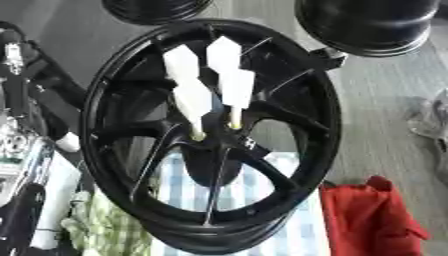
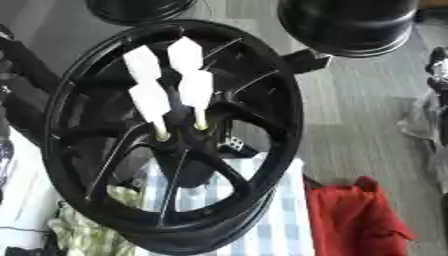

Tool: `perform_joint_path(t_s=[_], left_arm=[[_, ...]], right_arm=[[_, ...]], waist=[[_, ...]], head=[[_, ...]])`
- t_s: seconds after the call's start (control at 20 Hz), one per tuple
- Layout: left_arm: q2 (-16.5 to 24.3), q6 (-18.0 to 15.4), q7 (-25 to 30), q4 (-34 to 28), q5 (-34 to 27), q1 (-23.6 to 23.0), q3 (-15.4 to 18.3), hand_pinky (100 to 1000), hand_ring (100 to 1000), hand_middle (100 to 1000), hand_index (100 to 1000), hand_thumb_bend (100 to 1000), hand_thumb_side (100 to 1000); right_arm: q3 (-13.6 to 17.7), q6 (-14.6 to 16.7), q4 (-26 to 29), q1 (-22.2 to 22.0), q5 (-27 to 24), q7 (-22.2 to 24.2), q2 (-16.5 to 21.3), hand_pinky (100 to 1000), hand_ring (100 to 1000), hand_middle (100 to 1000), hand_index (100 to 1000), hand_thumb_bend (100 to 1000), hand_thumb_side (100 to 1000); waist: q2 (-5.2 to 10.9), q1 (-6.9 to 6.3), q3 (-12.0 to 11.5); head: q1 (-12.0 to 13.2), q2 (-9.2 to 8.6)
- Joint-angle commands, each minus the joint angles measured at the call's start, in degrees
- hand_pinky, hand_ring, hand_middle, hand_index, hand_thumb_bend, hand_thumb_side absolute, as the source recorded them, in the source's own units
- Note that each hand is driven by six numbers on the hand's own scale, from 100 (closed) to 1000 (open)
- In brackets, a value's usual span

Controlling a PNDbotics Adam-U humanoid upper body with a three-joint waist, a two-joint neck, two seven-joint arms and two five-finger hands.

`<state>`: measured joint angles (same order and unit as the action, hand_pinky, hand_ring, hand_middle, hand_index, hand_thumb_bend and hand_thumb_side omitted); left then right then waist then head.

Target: Pull the pin out of the wheel hub.

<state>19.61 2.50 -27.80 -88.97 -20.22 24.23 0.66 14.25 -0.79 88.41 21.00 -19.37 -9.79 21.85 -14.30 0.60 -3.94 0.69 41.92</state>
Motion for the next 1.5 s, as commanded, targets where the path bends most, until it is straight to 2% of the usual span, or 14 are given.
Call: perform_joint_path(t_s=[0.05, 0.1, 0.3, 0.6, 0.75, 0.9, 1.15, 1.3, 1.5], left_arm=[[1.42, -0.04, 0.12, -0.72, 0.21, 0.41, 0.13, 655, 803, 735, 769, 340, 725], [1.53, -0.02, 0.11, -0.67, 0.22, 0.32, 0.14, 655, 803, 736, 769, 347, 727], [2.12, 0.04, 0.12, -0.45, 0.31, -0.17, 0.09, 655, 804, 736, 769, 346, 729], [2.65, 0.01, 0.09, -0.33, 0.45, -0.61, 0.08, 655, 805, 737, 770, 346, 729], [2.88, 0.09, 0.24, -0.23, 0.58, -0.76, -0.1, 655, 806, 737, 770, 345, 729], [2.92, 0.13, 0.37, -0.2, 0.66, -0.76, -0.23, 655, 806, 737, 769, 343, 728], [2.75, 0.22, 0.52, -0.19, 0.7, -0.65, -0.4, 655, 807, 738, 769, 344, 729], [2.66, 0.26, 0.64, -0.21, 0.7, -0.53, -0.55, 656, 807, 738, 770, 344, 730], [2.52, 0.25, 0.75, -0.49, 0.65, -0.32, -0.62, 656, 808, 738, 770, 344, 731]], right_arm=[[-0.76, -0.17, 2.82, 1.91, -0.19, 1.18, 3.84, 923, 836, 824, 805, 349, 419], [-1.13, -0.27, 3.34, 2.35, -0.44, 1.55, 4.6, 922, 837, 825, 806, 252, 355], [-3.45, -1.24, 5.45, 4.63, -1.23, 3.71, 9.25, 920, 838, 823, 809, 245, 345], [-7.82, -2.57, 8.87, 10.01, -0.57, 7.82, 18.33, 911, 838, 817, 813, 245, 317], [-10.42, -3.46, 9.29, 14.11, -0.21, 11.12, 22.98, 907, 837, 813, 814, 248, 312], [-13.12, -4.07, 8.18, 18.85, 2.41, 16.28, 26.39, 901, 834, 805, 816, 264, 308], [-17.23, -2.51, 4.7, 26.04, 9.12, 29.03, 27.94, 897, 833, 799, 820, 297, 326], [-19.06, -0.48, 2.02, 29.91, 13.79, 36.53, 27.03, 896, 835, 799, 824, 309, 330], [-21.29, 2.44, -1.54, 34.56, 18.08, 44.21, 25.33, 895, 837, 798, 826, 322, 327]], waist=[[1.26, 0.13, 0.24], [1.31, 0.19, 0.33], [1.59, 0.65, 0.76], [2.16, 1.3, 1.02], [2.37, 1.57, 1.08], [2.49, 1.72, 0.87], [2.5, 1.86, 0.34], [2.37, 1.86, 0.04], [1.88, 1.83, -0.48]], head=[[0.23, -0.37], [0.26, -0.29], [0.24, 0.08], [-0.17, 0.74], [-0.43, 1.05], [-0.75, 1.06], [-1.42, 0.92], [-2.0, 1.0], [-3.36, 1.1]])
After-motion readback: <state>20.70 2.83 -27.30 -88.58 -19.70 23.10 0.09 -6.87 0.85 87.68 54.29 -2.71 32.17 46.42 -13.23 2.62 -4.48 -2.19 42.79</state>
